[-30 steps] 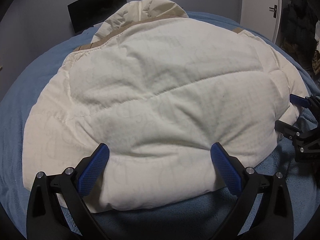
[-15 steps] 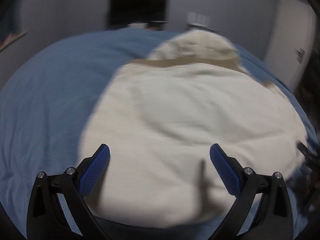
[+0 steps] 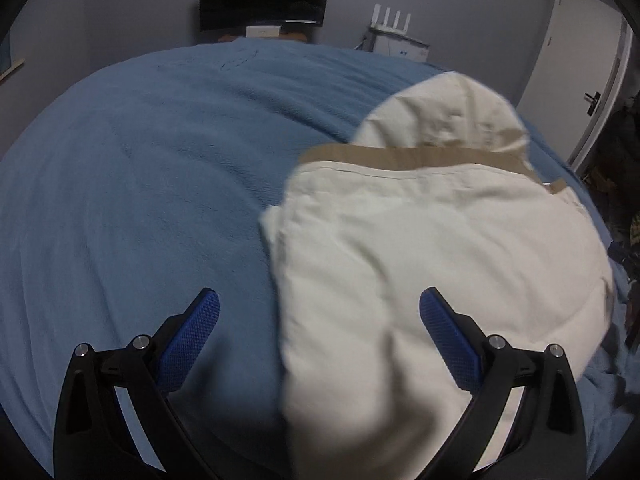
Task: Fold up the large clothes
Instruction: 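Move both tools to the folded jacket's side edge, then grasp the folded jacket edge with the left tool while the right tool grasps it too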
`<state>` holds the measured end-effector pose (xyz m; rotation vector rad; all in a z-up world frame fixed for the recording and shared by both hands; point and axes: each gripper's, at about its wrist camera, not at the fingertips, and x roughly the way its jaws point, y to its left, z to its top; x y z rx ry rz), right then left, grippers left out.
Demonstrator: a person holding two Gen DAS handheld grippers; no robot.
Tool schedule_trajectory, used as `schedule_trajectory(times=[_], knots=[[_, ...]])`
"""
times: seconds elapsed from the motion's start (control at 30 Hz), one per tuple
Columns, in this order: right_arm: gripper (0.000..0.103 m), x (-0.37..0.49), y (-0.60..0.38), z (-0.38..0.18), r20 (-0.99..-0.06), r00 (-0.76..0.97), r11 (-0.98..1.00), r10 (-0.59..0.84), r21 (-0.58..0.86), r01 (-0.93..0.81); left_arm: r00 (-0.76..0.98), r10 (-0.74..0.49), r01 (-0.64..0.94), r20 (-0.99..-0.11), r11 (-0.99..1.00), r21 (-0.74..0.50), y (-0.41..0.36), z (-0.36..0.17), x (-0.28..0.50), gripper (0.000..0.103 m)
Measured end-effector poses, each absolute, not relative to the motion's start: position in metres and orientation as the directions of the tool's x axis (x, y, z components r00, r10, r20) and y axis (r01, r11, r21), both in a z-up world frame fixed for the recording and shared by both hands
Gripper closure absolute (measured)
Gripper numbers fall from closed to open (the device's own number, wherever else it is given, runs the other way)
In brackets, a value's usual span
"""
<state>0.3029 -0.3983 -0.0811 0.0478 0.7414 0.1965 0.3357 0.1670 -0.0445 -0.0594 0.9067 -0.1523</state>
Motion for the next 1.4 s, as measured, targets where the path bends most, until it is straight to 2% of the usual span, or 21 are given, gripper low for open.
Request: schedule_trajectory(times=[0.03,0.1,0.23,0.37,0.47,0.53,0.6,0.67,0.77,0.93,1.03,1.1,1.13,1.2,1.27,1.4], knots=[[0.006,0.314,-0.4,-0.085,-0.682,0.705,0.981,0.193,0.11,-0.162,0.591,-0.173,0.107,-0.788,0.985,-0.136,0.172,-0.05,0.341,0.009],[0.006,0.335,-0.401,-0.093,-0.713,0.673,0.979,0.195,0.106,-0.172,0.539,-0.231,0.11,-0.81,0.973,-0.203,0.181,-0.069,0.357,0.019],[0.007,0.36,-0.408,-0.11,-0.739,0.633,0.972,0.231,0.152,-0.178,0.485,-0.348,0.112,-0.802,0.935,-0.338,0.19,-0.101,0.379,0.016],[0.007,0.366,-0.412,-0.12,-0.733,0.625,0.963,0.269,0.201,-0.179,0.469,-0.359,0.159,-0.807,0.933,-0.322,0.185,-0.114,0.393,0.008],[0.007,0.365,-0.423,-0.124,-0.723,0.609,0.945,0.326,0.262,-0.194,0.474,-0.381,0.199,-0.794,0.924,-0.325,0.187,-0.114,0.397,0.009],[0.007,0.362,-0.434,-0.124,-0.717,0.6,0.934,0.355,0.295,-0.2,0.485,-0.402,0.223,-0.777,0.915,-0.335,0.19,-0.111,0.393,0.014],[0.014,0.361,-0.444,-0.125,-0.705,0.589,0.917,0.394,0.339,-0.208,0.485,-0.445,0.246,-0.753,0.896,-0.37,0.195,-0.11,0.386,0.032],[0.023,0.359,-0.457,-0.127,-0.688,0.571,0.891,0.447,0.401,-0.214,0.482,-0.492,0.271,-0.725,0.87,-0.412,0.199,-0.109,0.382,0.039],[0.028,0.362,-0.469,-0.131,-0.669,0.536,0.852,0.515,0.47,-0.232,0.468,-0.543,0.277,-0.697,0.839,-0.468,0.207,-0.114,0.384,0.04],[0.028,0.39,-0.477,-0.149,-0.62,0.457,0.753,0.638,0.626,-0.201,0.472,-0.614,0.269,-0.632,0.783,-0.56,0.217,-0.125,0.4,0.04],[0.044,0.412,-0.466,-0.148,-0.574,0.447,0.703,0.686,0.682,-0.201,0.493,-0.616,0.257,-0.614,0.778,-0.574,0.209,-0.124,0.412,0.04],[0.046,0.422,-0.451,-0.148,-0.574,0.427,0.694,0.698,0.689,-0.209,0.501,-0.62,0.254,-0.604,0.773,-0.582,0.207,-0.125,0.416,0.04],[0.048,0.423,-0.447,-0.147,-0.582,0.41,0.696,0.702,0.683,-0.221,0.504,-0.63,0.259,-0.591,0.763,-0.592,0.208,-0.124,0.415,0.042],[0.055,0.422,-0.45,-0.143,-0.567,0.395,0.677,0.723,0.696,-0.241,0.5,-0.659,0.284,-0.562,0.738,-0.612,0.212,-0.121,0.412,0.056],[0.065,0.414,-0.46,-0.141,-0.543,0.372,0.648,0.753,0.711,-0.274,0.478,-0.7,0.31,-0.531,0.7,-0.644,0.223,-0.122,0.404,0.064],[0.066,0.417,-0.465,-0.148,-0.517,0.313,0.598,0.797,0.752,-0.279,0.445,-0.73,0.323,-0.519,0.671,-0.667,0.224,-0.125,0.407,0.066]])
